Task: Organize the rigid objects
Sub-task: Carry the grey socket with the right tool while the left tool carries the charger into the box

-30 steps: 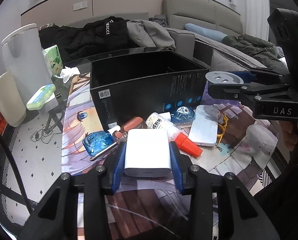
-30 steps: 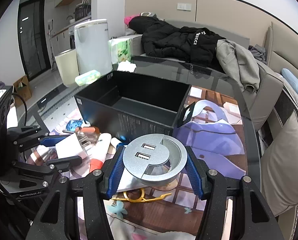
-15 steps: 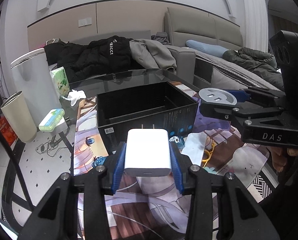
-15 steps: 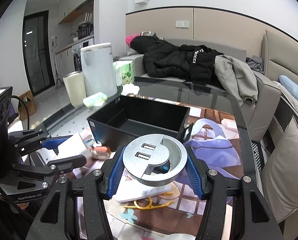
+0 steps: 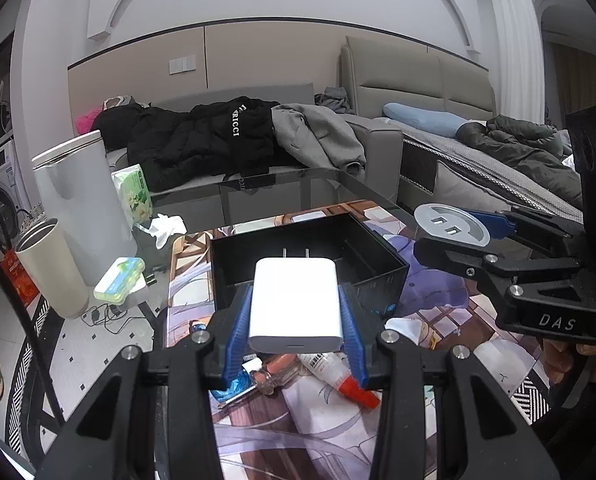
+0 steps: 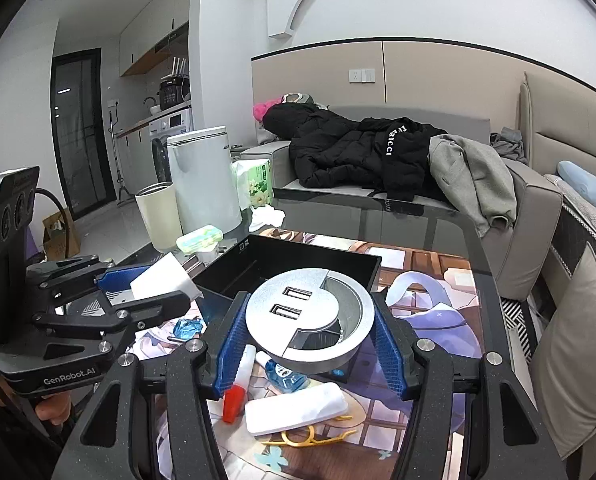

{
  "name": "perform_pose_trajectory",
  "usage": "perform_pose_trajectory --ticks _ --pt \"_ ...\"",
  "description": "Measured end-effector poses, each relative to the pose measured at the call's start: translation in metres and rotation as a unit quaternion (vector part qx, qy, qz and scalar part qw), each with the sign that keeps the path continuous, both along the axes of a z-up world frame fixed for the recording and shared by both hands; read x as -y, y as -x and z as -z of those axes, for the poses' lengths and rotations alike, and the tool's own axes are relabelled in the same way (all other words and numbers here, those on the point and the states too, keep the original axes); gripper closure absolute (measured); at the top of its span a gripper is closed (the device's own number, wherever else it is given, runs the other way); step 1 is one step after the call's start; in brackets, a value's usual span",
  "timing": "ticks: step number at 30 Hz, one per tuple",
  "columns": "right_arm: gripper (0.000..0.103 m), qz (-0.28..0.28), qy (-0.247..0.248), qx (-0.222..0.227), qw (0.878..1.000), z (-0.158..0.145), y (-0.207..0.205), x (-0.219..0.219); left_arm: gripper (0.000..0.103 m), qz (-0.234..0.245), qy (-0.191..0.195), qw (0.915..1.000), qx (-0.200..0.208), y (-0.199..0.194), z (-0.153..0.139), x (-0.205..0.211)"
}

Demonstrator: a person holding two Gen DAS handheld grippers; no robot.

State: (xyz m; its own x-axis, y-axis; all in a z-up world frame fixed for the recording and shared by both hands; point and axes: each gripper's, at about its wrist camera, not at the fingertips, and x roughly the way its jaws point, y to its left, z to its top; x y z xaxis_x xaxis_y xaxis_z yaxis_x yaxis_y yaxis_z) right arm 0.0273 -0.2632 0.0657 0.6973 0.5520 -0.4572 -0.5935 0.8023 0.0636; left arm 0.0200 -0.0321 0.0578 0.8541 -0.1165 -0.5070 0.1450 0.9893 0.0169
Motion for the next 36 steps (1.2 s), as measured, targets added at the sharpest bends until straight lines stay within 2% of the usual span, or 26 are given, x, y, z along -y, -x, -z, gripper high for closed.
perform_pose_trajectory --ticks 14,25,36 --pt "0.045 0.015 -0.002 -0.003 1.000 -0.005 -0.029 -0.005 0.063 -0.007 -0.005 0.9999 0.009 -0.041 -0.009 -0.011" --pt "0.045 0.004 0.012 -0.009 1.000 0.005 -0.055 -0.031 0.063 -0.021 0.012 0.9997 0.003 -0.070 0.003 -0.026" --pt "0.045 -0.005 0.033 -0.023 0.999 0.020 -0.076 -0.052 0.063 -0.012 0.018 0.9997 -0.011 -0.089 0.015 -0.034"
